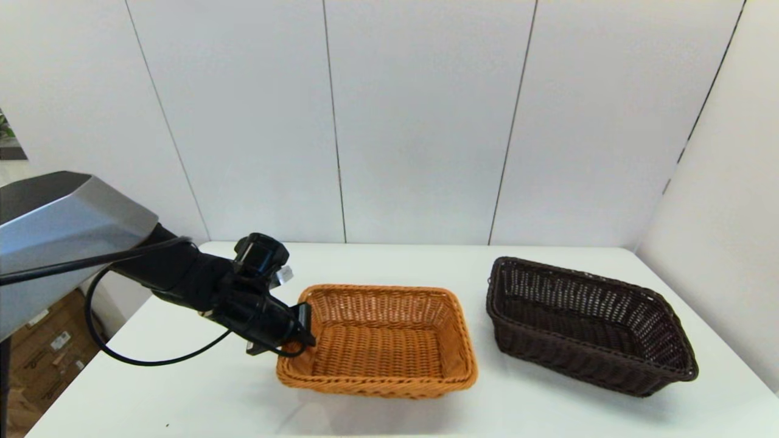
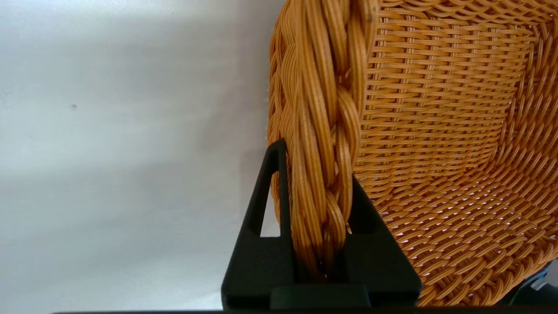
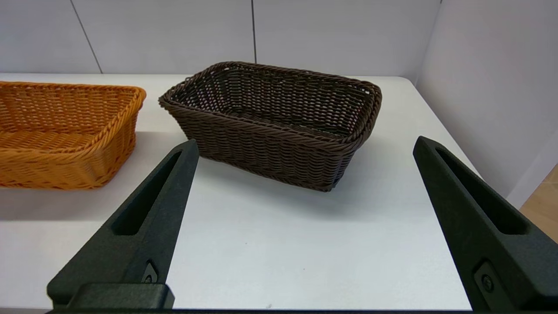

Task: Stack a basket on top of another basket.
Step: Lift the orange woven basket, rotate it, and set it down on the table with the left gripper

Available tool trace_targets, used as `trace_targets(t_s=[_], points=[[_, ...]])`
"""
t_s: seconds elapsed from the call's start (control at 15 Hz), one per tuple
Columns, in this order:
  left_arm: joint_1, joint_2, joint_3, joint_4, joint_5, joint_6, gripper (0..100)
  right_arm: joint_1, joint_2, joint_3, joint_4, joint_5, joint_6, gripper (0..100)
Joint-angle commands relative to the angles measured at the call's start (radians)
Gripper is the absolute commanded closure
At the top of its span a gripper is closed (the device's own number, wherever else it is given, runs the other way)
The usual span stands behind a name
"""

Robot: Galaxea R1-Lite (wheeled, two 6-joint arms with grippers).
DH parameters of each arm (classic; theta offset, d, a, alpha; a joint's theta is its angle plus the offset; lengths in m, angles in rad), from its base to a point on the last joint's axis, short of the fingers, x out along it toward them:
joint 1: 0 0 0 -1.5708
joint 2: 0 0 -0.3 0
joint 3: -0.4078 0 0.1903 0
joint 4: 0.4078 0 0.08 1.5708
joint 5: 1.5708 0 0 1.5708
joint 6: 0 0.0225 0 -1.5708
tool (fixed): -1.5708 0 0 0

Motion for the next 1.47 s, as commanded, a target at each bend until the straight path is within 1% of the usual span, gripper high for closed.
trace_targets(t_s=[0.07,1.47], points=[[0.000,0.000,0.000,0.000,-0.002,-0.004,100,0.000,0.001,0.000,0.000,0.000,0.000,0],[0.000,-0.002,0.009,-0.005,0.004,-0.007,100,0.000,0.001,0.000,0.000,0.000,0.000,0]])
